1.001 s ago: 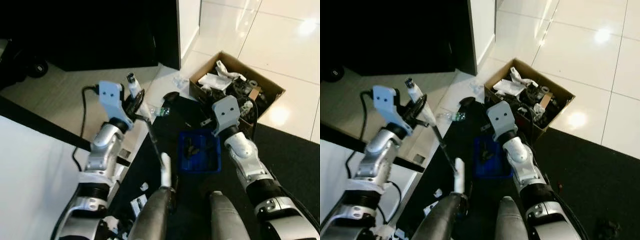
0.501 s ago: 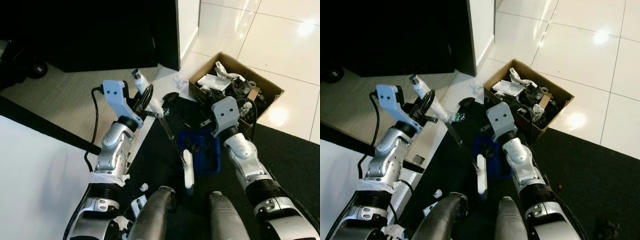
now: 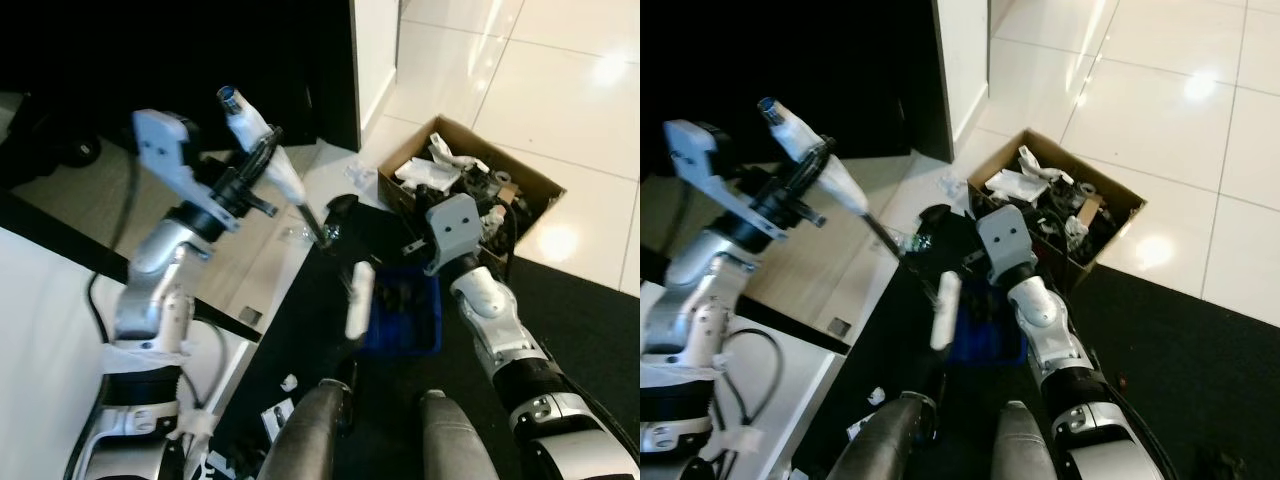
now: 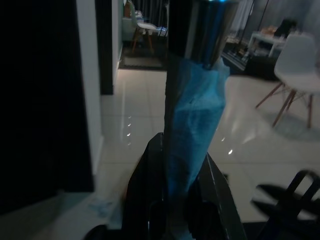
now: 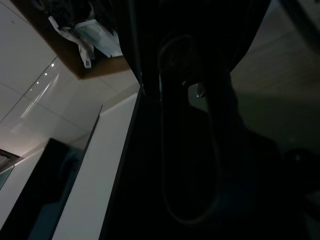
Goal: Sweep floor
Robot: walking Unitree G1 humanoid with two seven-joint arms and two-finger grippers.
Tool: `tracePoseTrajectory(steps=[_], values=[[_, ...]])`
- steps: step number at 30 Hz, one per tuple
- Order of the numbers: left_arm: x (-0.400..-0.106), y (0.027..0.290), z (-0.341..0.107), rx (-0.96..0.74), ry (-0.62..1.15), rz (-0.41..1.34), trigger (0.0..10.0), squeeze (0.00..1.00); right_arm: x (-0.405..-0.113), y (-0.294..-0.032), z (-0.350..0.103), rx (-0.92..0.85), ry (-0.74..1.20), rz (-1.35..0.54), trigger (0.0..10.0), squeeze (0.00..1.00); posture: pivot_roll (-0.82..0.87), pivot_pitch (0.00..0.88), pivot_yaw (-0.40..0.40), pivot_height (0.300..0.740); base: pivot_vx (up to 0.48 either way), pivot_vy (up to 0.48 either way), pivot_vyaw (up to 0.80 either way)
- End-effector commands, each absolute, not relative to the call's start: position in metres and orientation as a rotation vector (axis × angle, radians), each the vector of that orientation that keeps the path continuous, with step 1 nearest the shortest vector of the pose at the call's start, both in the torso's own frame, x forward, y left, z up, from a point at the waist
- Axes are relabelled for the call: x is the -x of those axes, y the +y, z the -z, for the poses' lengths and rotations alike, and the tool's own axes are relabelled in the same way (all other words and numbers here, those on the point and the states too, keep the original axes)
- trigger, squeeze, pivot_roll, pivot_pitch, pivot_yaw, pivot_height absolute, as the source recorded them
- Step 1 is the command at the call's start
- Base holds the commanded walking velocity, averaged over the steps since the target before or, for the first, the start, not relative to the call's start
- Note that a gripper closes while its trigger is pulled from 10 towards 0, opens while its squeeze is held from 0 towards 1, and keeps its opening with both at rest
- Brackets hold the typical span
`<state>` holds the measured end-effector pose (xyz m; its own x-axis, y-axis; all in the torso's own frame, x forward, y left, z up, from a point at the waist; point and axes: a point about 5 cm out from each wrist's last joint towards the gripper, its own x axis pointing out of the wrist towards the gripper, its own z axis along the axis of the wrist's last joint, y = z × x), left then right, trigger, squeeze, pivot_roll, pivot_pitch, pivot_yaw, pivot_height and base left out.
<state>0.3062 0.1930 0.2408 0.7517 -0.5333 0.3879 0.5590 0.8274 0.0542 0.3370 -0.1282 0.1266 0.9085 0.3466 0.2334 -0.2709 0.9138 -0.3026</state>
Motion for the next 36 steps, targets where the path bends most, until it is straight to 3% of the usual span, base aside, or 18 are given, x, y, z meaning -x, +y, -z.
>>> tracePoseTrajectory(steps=[1, 4, 8, 11, 13, 22, 26, 32, 36], values=[[-0.299, 0.209, -0.267, 0.044, -0.493, 0.571, 10.0, 0.0, -0.339, -0.127, -0.14, 0.245, -0.365, -0.298, 10.0, 0.0, -0.01, 0.171, 0.174, 0.74, 0.0, 0.0, 0.0], [-0.299, 0.225, -0.284, 0.026, -0.537, 0.504, 10.0, 0.0, -0.341, -0.131, -0.146, 0.241, -0.388, -0.268, 10.0, 0.0, 0.0, 0.163, 0.174, 0.74, 0.0, 0.0, 0.0], [-0.306, 0.26, -0.299, -0.07, -0.569, 0.261, 10.0, 0.0, -0.344, -0.139, -0.159, 0.223, -0.439, -0.209, 10.0, 0.0, 0.01, 0.147, 0.174, 0.74, 0.0, 0.0, 0.0], [-0.314, 0.285, -0.281, -0.204, -0.438, 0.022, 10.0, 0.0, -0.344, -0.146, -0.177, 0.212, -0.513, -0.161, 10.0, 0.0, 0.0, 0.131, 0.177, 0.74, 0.0, 0.0, 0.0], [-0.319, 0.288, -0.259, -0.203, -0.332, -0.046, 10.0, 0.0, -0.344, -0.151, -0.194, 0.208, -0.571, -0.137, 10.0, 0.0, -0.01, 0.122, 0.181, 0.74, 0.0, 0.0, 0.0], [-0.323, 0.254, -0.186, -0.11, -0.017, 0.002, 10.0, 0.0, -0.345, -0.171, -0.244, 0.213, -0.716, -0.059, 10.0, 0.0, -0.05, 0.106, 0.172, 0.74, 0.0, 0.0, 0.0], [-0.317, 0.216, -0.145, -0.053, 0.197, 0.113, 10.0, 0.0, -0.346, -0.183, -0.271, 0.156, -0.772, -0.029, 10.0, 0.0, -0.06, 0.094, 0.153, 0.74, 0.0, 0.0, 0.0], [-0.311, 0.181, -0.136, -0.02, 0.2, 0.212, 10.0, 0.0, -0.347, -0.202, -0.293, 0.158, -0.807, 0.026, 10.0, 0.0, -0.07, 0.091, 0.141, 0.74, 0.0, 0.0, 0.0], [-0.309, 0.179, -0.134, -0.025, 0.207, 0.226, 10.0, 0.0, -0.348, -0.209, -0.298, 0.166, -0.815, 0.05, 10.0, 0.0, -0.06, 0.084, 0.138, 0.74, 0.0, 0.0, 0.0]])
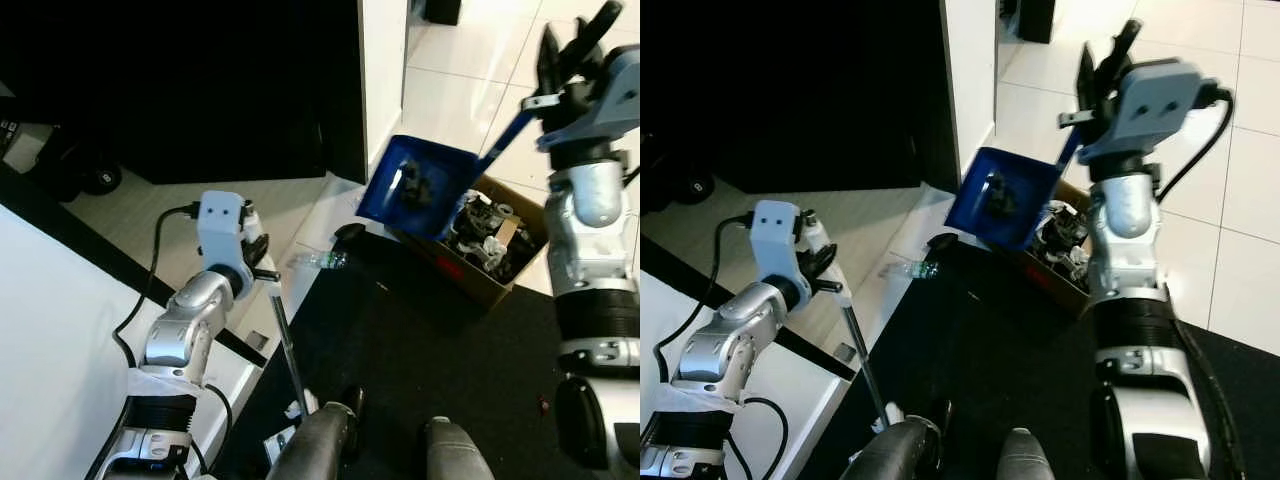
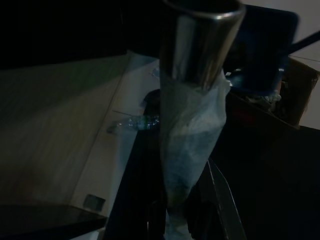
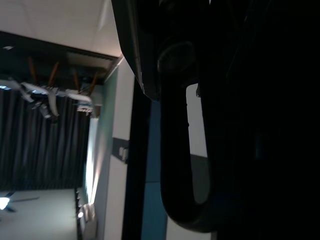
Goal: Sweep floor
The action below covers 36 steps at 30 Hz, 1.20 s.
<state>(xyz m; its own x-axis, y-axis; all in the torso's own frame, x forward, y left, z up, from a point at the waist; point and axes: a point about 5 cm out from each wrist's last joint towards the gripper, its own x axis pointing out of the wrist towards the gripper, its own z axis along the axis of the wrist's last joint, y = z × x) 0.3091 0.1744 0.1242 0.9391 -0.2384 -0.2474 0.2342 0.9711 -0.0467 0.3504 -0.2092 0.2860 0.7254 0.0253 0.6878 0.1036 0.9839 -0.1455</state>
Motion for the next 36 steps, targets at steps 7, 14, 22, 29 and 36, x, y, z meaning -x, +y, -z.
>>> tracePoseTrajectory(steps=[7, 14, 22, 29, 36], values=[[-0.307, 0.175, -0.135, -0.032, 0.214, 0.235, 10.0, 0.0, -0.35, -0.218, -0.31, 0.284, -0.844, 0.068, 10.0, 0.0, -0.06, 0.077, 0.133, 0.74, 0.0, 0.0, 0.0], [-0.304, 0.151, -0.157, 0.016, 0.024, 0.336, 10.0, 0.0, -0.365, -0.221, -0.3, 0.399, -0.7, 0.032, 10.0, 0.0, -0.07, 0.071, 0.121, 0.74, 0.0, 0.0, 0.0], [-0.303, 0.141, -0.162, 0.145, -0.067, 0.373, 10.0, 0.0, -0.365, -0.222, -0.311, 0.449, -0.742, -0.028, 10.0, 0.0, -0.12, 0.032, 0.113, 0.74, 0.0, 0.0, 0.0], [-0.303, 0.14, -0.156, 0.132, -0.06, 0.38, 10.0, 0.0, -0.365, -0.22, -0.319, 0.556, -0.784, -0.024, 10.0, 0.0, -0.13, 0.023, 0.113, 0.74, 0.0, 0.0, 0.0], [-0.301, 0.143, -0.153, 0.138, -0.064, 0.383, 10.0, 0.0, -0.367, -0.216, -0.321, 0.723, -0.836, -0.016, 10.0, 0.0, -0.12, 0.019, 0.113, 0.74, 0.0, 0.0, 0.0]])
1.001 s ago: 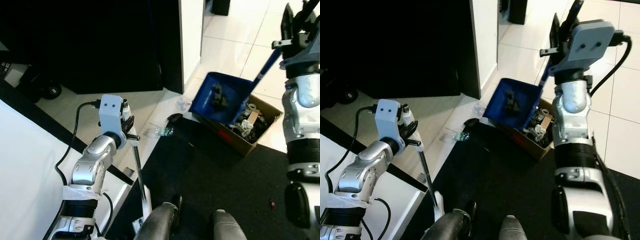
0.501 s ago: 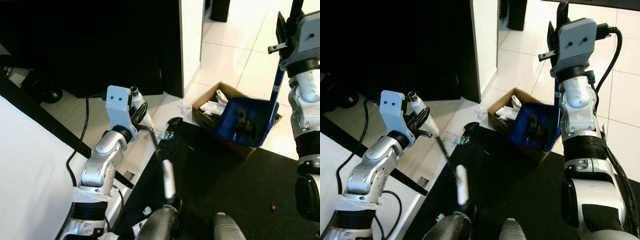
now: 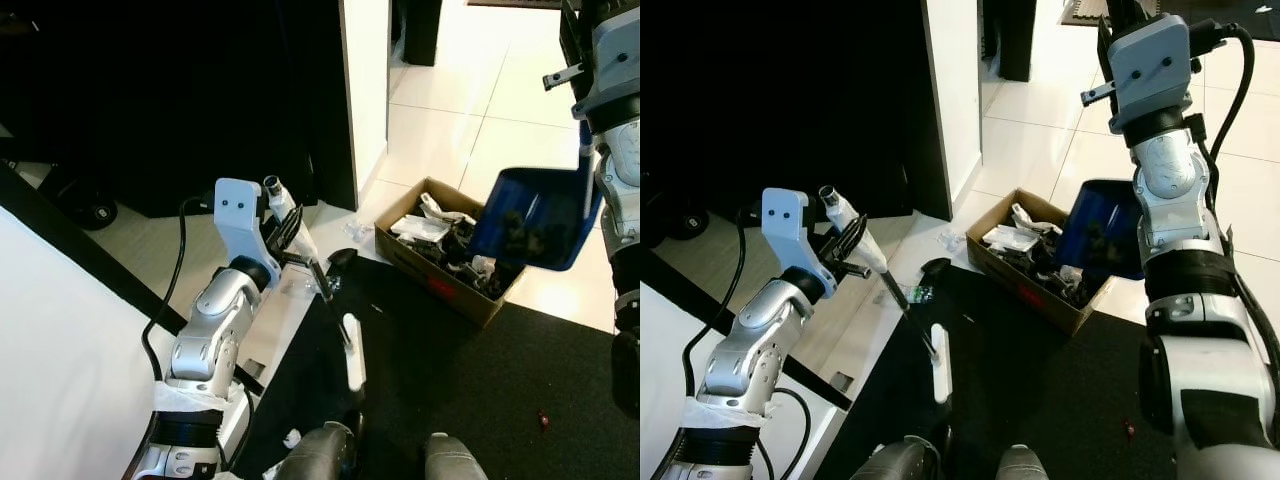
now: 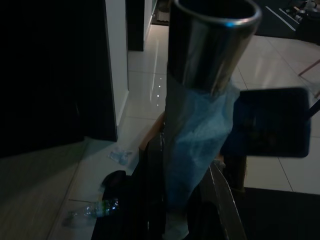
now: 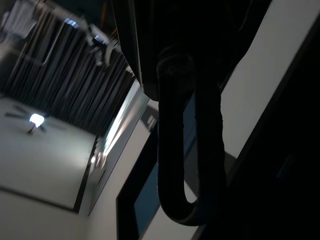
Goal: Sweep floor
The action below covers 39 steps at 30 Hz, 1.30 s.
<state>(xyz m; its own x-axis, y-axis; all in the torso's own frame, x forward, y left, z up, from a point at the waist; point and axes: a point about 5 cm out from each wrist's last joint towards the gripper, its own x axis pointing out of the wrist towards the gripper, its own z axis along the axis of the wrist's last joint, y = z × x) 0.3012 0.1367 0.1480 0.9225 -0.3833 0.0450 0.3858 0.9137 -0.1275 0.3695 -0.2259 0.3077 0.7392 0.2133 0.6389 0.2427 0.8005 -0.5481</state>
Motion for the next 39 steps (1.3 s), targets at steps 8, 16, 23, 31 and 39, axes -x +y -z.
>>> tracePoseTrajectory(steps=[8, 16, 23, 31, 39], values=[[-0.299, 0.142, -0.153, 0.156, -0.078, 0.383, 10.0, 0.0, -0.373, -0.187, -0.318, 0.939, -0.869, -0.145, 10.0, 0.0, -0.1, 0.017, 0.096, 0.74, 0.0, 0.0, 0.0], [-0.295, 0.143, -0.152, 0.168, -0.083, 0.375, 10.0, 0.0, -0.376, -0.167, -0.309, 1.015, -0.904, -0.232, 10.0, 0.0, -0.08, 0.023, 0.083, 0.74, 0.0, 0.0, 0.0], [-0.291, 0.144, -0.152, 0.168, -0.087, 0.373, 10.0, 0.0, -0.377, -0.148, -0.304, 1.029, -0.942, -0.299, 10.0, 0.0, -0.05, 0.027, 0.071, 0.74, 0.0, 0.0, 0.0], [-0.288, 0.146, -0.151, 0.167, -0.09, 0.355, 10.0, 0.0, -0.375, -0.119, -0.295, 1.066, -0.982, -0.436, 10.0, 0.0, -0.03, 0.027, 0.054, 0.74, 0.0, 0.0, 0.0], [-0.285, 0.147, -0.148, 0.182, -0.081, 0.329, 10.0, 0.0, -0.376, -0.133, -0.294, 0.935, -0.949, -0.37, 10.0, 0.0, -0.03, 0.036, 0.048, 0.74, 0.0, 0.0, 0.0]])
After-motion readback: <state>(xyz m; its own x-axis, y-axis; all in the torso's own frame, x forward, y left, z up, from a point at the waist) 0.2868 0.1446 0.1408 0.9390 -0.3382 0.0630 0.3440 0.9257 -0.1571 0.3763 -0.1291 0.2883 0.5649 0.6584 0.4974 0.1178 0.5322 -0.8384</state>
